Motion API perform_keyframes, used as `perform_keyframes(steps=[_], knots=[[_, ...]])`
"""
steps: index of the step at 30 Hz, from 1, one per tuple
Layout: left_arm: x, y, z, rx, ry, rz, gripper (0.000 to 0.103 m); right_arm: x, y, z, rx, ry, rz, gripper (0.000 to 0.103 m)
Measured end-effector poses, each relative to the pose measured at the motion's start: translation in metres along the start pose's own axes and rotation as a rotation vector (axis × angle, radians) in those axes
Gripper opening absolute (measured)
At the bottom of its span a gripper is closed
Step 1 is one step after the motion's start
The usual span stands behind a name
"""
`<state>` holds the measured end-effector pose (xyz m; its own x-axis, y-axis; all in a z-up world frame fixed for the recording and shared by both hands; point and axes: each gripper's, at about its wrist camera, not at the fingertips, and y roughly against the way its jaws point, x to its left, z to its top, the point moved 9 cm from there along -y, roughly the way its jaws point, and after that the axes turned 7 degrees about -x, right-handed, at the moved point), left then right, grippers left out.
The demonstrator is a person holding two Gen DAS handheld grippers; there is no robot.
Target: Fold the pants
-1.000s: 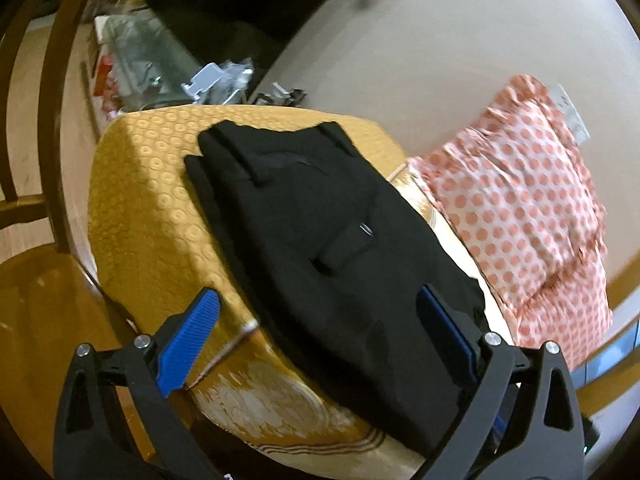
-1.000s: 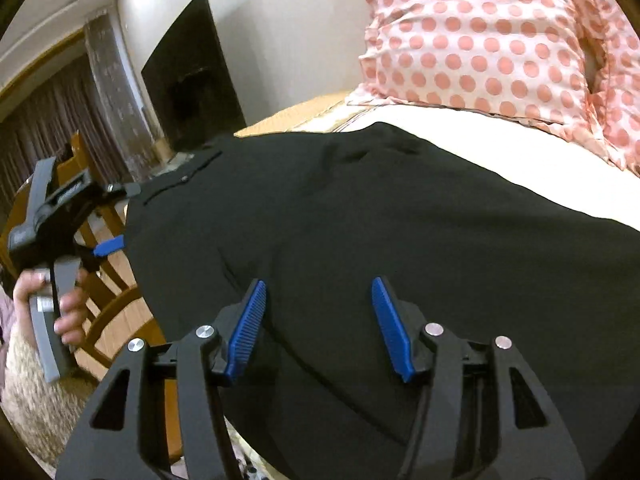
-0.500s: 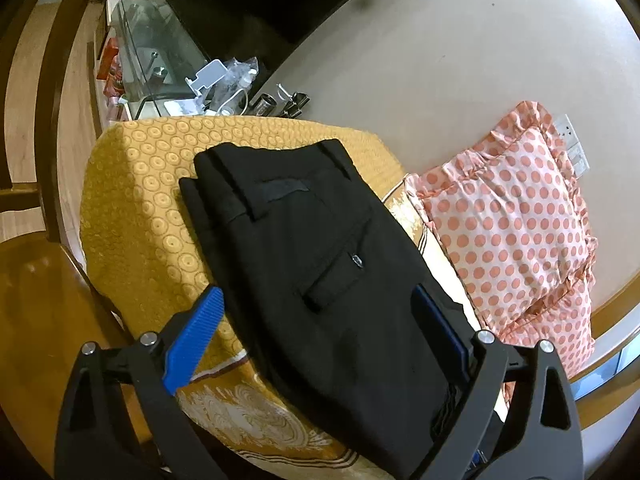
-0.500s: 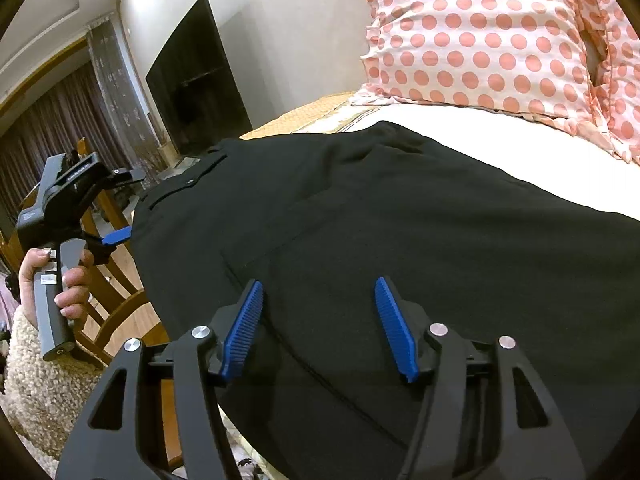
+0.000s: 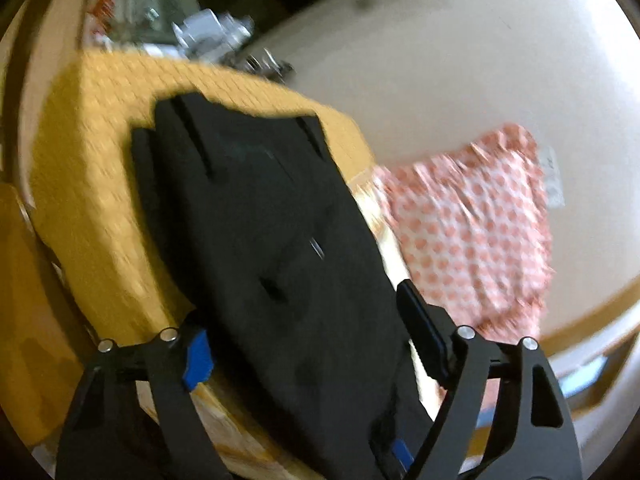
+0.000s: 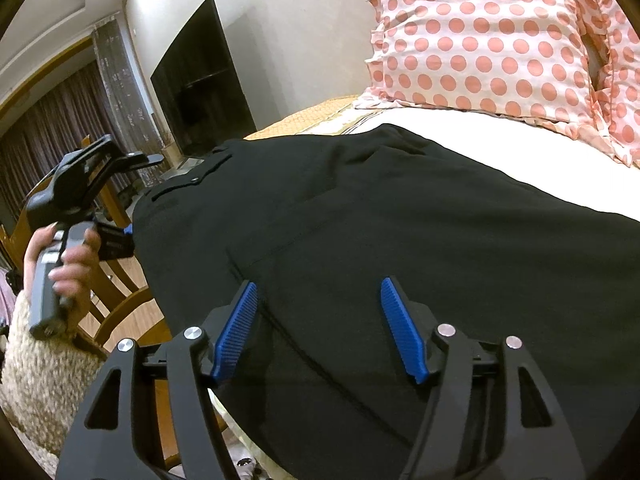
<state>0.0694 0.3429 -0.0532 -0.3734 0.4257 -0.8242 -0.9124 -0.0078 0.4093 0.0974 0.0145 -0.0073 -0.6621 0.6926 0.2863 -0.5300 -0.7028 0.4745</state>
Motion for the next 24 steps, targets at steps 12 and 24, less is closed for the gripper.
perform_keyframes(steps=[12,24], knots=[[-0.074,0.002,-0.01,-0.136,-0.511,0.199,0.014,-0.073,0.082,0.008,-0.129,-0.151,-0.111,0.07],[-0.303,0.018,-0.249,-0.07,-1.258,-0.266,0.014,-0.189,0.209,-0.014,-0.305,-0.35,-0.433,0.07]])
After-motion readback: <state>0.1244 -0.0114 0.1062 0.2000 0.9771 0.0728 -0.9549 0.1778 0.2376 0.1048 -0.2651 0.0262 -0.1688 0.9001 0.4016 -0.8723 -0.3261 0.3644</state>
